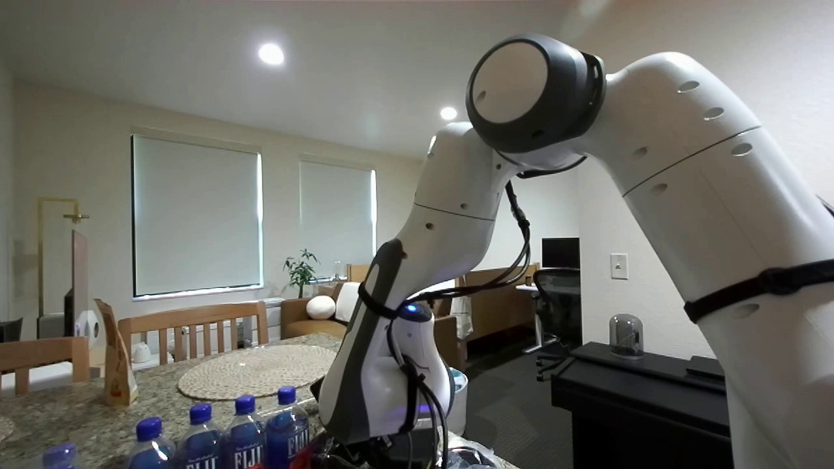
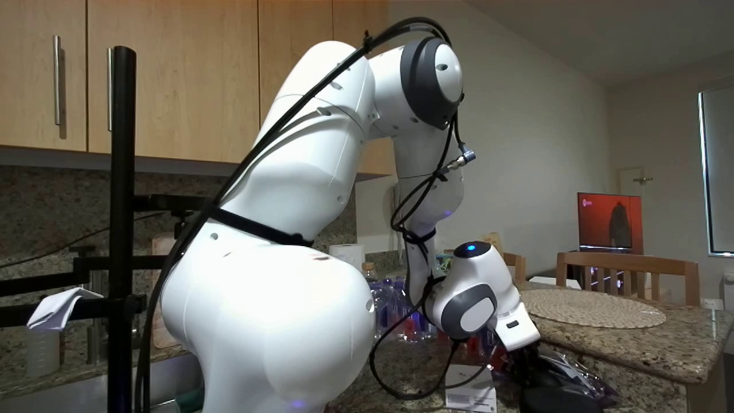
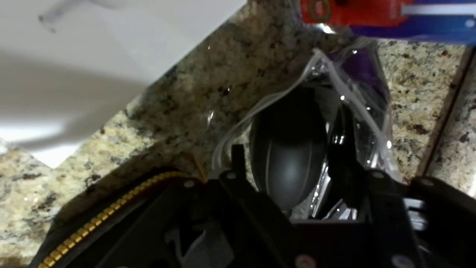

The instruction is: Remove the black object from the purse and put it on the counter

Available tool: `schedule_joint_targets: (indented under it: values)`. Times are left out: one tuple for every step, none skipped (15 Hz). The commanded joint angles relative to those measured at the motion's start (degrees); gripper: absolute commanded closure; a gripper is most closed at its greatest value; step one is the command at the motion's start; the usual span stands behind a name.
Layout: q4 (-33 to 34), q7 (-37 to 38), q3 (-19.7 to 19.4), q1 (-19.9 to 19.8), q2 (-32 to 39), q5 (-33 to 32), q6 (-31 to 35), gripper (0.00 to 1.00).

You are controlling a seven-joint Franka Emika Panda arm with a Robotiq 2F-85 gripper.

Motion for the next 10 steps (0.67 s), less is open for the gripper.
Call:
schedule_joint_targets:
  values:
    - [0.4, -1.1, 0.6, -1.2, 0.9, 0.7, -0.5, 0.18]
    - [0.5, -1.2, 0.4, -1.0, 1.1, 0.7, -0.4, 0.55]
    - [0.6, -1.3, 0.3, -0.9, 1.3, 0.7, 0.0, 0.51]
    - [0.7, -1.3, 0.3, -0.9, 1.4, 0.7, 0.0, 0.53]
    - [0.9, -1.3, 0.5, -1.1, 1.6, 0.5, -0.2, 0.58]
    - [0.9, -1.3, 0.5, -1.2, 1.7, 0.5, -0.3, 0.66]
    - [1.1, -1.2, 0.6, -1.3, 1.8, 0.4, -0.6, 0.73]
    - [1.2, -1.2, 0.7, -1.4, 1.8, 0.3, -0.8, 0.80]
    - [1.4, -1.2, 0.8, -1.6, 1.9, 0.2, -1.0, 0.86]
    - [1.5, -1.2, 0.8, -1.6, 2.0, 0.2, -1.1, 0.90]
